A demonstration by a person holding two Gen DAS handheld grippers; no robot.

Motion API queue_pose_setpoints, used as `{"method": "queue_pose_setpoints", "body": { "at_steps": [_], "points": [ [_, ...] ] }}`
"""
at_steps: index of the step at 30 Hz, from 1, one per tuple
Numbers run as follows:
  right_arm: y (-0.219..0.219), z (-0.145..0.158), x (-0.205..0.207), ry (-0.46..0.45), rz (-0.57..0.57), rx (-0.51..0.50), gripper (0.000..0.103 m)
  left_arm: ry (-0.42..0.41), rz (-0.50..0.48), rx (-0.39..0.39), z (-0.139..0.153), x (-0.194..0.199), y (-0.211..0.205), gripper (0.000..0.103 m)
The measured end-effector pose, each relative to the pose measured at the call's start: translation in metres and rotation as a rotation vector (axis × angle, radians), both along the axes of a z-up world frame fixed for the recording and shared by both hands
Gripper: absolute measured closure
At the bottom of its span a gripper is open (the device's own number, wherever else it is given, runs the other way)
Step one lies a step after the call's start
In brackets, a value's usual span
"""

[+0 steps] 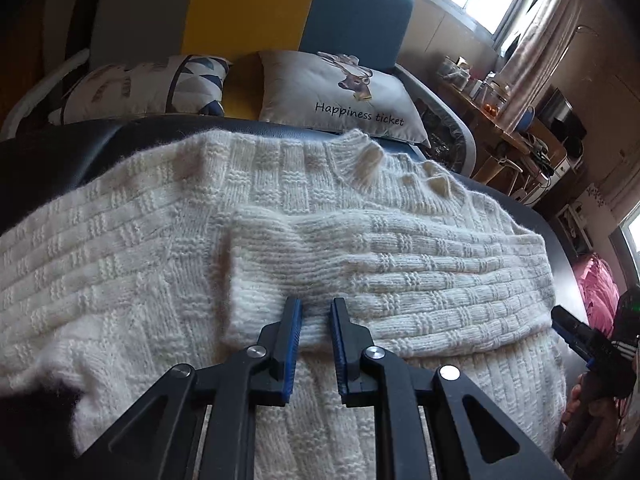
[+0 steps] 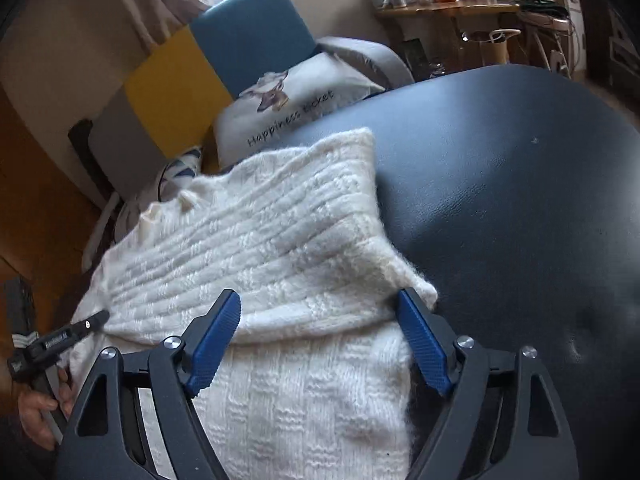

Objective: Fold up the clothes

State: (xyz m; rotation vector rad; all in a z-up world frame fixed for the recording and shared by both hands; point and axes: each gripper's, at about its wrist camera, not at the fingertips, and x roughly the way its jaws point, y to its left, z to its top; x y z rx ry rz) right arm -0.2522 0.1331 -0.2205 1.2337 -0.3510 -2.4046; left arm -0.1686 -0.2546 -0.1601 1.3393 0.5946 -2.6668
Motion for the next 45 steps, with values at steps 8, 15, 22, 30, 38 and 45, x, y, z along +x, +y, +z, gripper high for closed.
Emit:
{"method": "queue_pose_setpoints", "body": {
  "at_steps": [8,15,22,30,38,45],
  "points": [
    [-0.02,0.022,0.003,0.026,0.09,0.006,0.02,0.03,-0.034,-0.054,0.014,0.007,0.007,0.084],
    [0.015,0.014,0.02,-0.038,0.058,-0.332,0.016,0.065,-0.122,0.131,0.027,-0.009,0.016,0.083],
    [0.043,-0.021,0.018,-0.133,-0.08,-0.644,0.007,0.019,-0.306,0.27,0.033,-0.074,0.079,0.082],
    [0.053,-0.027,-0.012,-0.187,-0.235,-0.766,0.007,-0.096,-0.311,0.142,-0.006,-0.094,0.1,0.083],
    [0.039,-0.03,-0.012,-0.117,-0.237,-0.812,0.0,0.062,-0.504,0.181,0.036,-0.111,0.117,0.08],
    [0.043,-0.018,0.002,-0.085,-0.191,-0.722,0.0,0.033,-0.923,0.124,0.066,-0.193,0.181,0.069]
  ]
}}
